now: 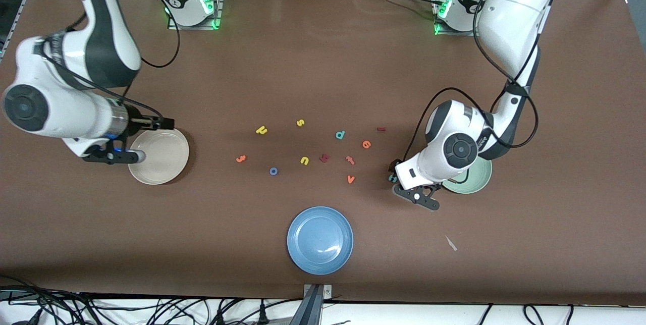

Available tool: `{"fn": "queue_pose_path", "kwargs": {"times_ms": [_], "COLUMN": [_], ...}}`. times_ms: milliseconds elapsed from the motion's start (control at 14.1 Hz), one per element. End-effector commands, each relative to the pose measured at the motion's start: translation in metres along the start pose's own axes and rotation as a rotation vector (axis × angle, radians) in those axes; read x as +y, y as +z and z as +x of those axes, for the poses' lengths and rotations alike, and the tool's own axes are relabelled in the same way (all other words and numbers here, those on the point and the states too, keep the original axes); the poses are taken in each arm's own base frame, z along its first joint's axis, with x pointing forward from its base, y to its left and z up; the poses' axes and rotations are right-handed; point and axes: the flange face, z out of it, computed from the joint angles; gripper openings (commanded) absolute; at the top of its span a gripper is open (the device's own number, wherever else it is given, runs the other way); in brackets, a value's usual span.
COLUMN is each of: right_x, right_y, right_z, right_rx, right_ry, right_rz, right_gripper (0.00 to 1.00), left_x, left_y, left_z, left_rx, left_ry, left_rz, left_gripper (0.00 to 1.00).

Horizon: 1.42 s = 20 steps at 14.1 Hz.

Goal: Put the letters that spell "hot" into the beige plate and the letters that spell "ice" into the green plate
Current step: 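Grasp the teal u with the left gripper while the right gripper reaches letters, then place the u on the green plate while the right gripper grasps the f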

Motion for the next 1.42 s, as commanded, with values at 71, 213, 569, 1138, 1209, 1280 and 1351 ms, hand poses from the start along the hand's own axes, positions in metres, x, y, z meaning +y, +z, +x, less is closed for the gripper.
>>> {"fn": "queue_pose_path", "kwargs": {"times_ms": [71,213,569,1138,1209,1280,1351], "right_x": [-0.046,-0.072,-0.111,-0.117,-0.122,-0.122,-0.121], "right_y": [0.043,0.069,0.126,0.192,0.197,0.199,0.205], "right_z": [0.015,0.018,0.020,0.007,0.002,0.002,0.002], "right_rx": [0.061,0.113,0.208,0.273,0.268,0.263,0.255], "right_ry": [0.238,0.338,0.556,0.730,0.737,0.746,0.751], "right_rz": [0.077,0.101,0.175,0.256,0.253,0.250,0.243], "right_gripper": [1.00,1.00,1.00,1.00,1.00,1.00,1.00], "left_x": [0.023,0.028,0.036,0.035,0.037,0.037,0.035], "left_y": [0.020,0.031,0.046,0.053,0.054,0.054,0.051], "left_z": [0.008,0.008,0.005,-0.004,-0.004,-0.004,-0.003], "left_rx": [0.008,0.041,0.024,-0.010,-0.011,-0.013,-0.010], "left_ry": [-0.028,-0.035,0.044,0.047,0.045,0.045,0.044], "left_rz": [0.022,0.022,0.094,0.100,0.100,0.100,0.100], "left_gripper": [0.72,0.72,0.65,0.25,0.12,0.03,0.01]}}
